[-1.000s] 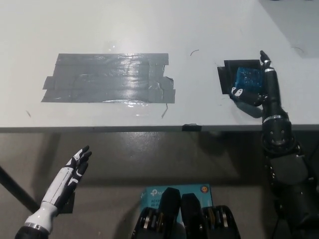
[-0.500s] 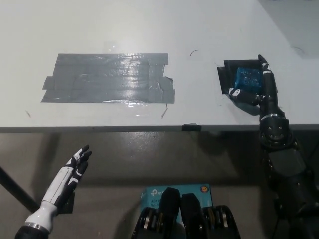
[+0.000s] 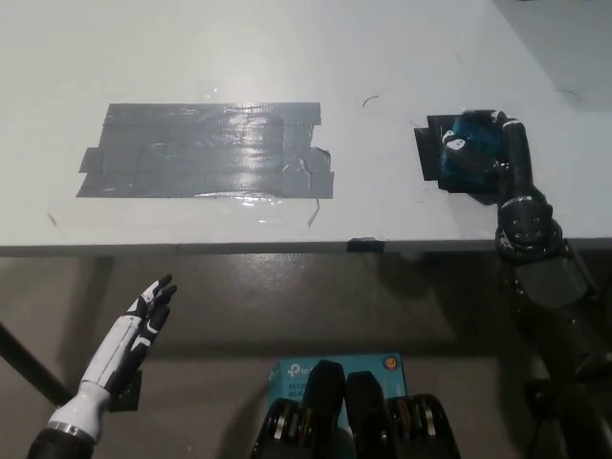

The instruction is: A rubick's cube is kept in the black marked spot on the table and the robot uses its right arm to pick it up and hands it to a person

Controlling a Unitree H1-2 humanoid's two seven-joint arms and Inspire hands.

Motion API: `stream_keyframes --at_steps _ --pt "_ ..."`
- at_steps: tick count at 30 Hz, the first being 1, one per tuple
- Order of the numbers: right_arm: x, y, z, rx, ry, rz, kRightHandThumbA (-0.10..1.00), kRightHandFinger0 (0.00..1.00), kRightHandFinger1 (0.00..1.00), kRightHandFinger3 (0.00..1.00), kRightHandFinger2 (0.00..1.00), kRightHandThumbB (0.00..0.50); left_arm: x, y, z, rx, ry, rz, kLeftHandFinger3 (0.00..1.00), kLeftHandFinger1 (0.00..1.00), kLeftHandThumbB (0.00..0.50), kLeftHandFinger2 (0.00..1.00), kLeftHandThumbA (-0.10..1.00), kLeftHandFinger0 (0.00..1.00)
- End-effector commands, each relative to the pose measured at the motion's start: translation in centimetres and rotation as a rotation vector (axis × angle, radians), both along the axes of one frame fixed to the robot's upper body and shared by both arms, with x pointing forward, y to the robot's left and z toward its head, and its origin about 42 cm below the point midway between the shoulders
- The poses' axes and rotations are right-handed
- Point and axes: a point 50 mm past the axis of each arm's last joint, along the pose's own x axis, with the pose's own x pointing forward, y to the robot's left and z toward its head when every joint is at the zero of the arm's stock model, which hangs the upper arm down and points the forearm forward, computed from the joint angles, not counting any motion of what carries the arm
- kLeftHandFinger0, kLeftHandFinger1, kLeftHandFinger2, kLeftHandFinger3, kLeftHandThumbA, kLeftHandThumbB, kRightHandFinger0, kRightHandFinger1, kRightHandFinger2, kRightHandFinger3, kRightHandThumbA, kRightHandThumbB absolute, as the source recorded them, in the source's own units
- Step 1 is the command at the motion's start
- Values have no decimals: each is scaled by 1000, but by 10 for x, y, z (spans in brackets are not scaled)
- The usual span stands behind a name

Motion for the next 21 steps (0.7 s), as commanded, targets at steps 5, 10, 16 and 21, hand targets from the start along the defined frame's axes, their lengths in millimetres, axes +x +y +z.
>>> stream_keyframes --at_steps 5,10,16,21 --pt "4 6 -1 -113 89 19 -100 95 609 829 945 237 11 1 20 2 -67 -28 1000 1000 347 1000 1000 1000" --pt "3 5 0 -115 50 16 -100 94 586 871 926 237 13 0 23 6 -68 -28 1000 1000 346 1000 1000 1000" --pt "3 4 3 -97 24 -3 -100 134 603 898 926 241 13 0 23 10 -75 -27 1000 1000 336 1000 1000 1000" --pt "2 3 54 -31 -195 -51 -100 71 527 831 876 197 16 0 27 11 -82 -31 1000 1000 331 1000 1000 1000"
